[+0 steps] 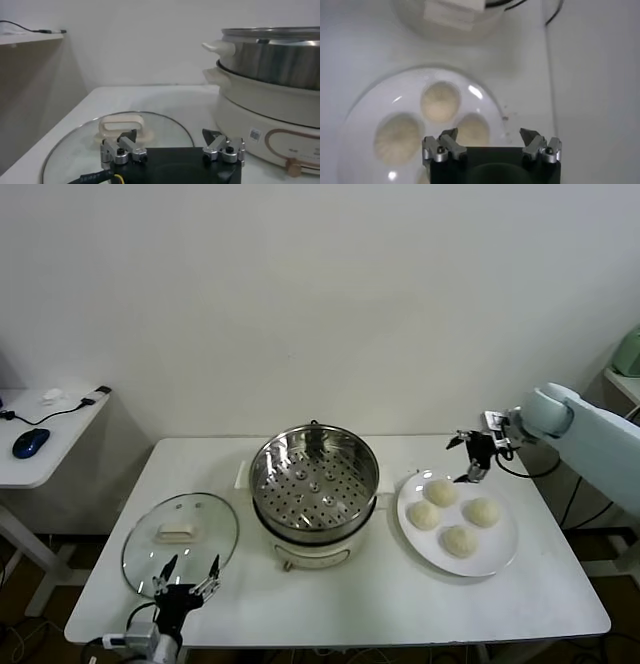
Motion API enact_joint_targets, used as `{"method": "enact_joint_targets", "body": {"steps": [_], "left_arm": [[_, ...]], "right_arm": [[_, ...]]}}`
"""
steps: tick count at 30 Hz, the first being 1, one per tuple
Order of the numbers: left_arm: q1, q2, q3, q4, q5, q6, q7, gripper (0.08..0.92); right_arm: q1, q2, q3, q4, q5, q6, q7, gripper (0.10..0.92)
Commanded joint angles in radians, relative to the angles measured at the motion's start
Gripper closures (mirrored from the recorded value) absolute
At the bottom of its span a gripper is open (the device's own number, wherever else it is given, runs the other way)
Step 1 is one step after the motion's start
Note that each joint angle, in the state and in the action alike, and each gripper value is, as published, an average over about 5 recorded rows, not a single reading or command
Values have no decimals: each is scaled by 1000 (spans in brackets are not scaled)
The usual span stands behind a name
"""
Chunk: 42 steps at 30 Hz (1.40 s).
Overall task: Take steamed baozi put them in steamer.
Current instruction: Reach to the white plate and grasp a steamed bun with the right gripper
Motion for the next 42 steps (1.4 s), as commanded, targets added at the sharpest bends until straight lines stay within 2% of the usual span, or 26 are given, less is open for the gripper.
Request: {"method": "enact_joint_targets", "body": {"steps": [1,7,18,26,31,38,42], "left_arm": [[3,3,-4,12,-3,-8,1,177],[9,2,-2,21,-3,-18,1,177],[9,0,7,27,2,-25,2,177],[14,-2,10,21,4,-26,2,177],[17,-7,13,10,5,-24,1,177],[30,-11,18,-2,8,-28,0,177],[33,-14,22,-8,13,-28,-1,177]], "right_arm": [[19,173,-154,-231,-7,-9,-62,203],[-78,270,-43,-405,-63,18,-27,203],[-161,339,82,-500,-115,42,20,203],[-169,366,104,-520,-142,36,42,204],[-159,358,100,-509,-147,32,34,236],[-128,314,61,-440,-105,7,7,309],[-30,272,1,-345,-49,-2,0,328]]}}
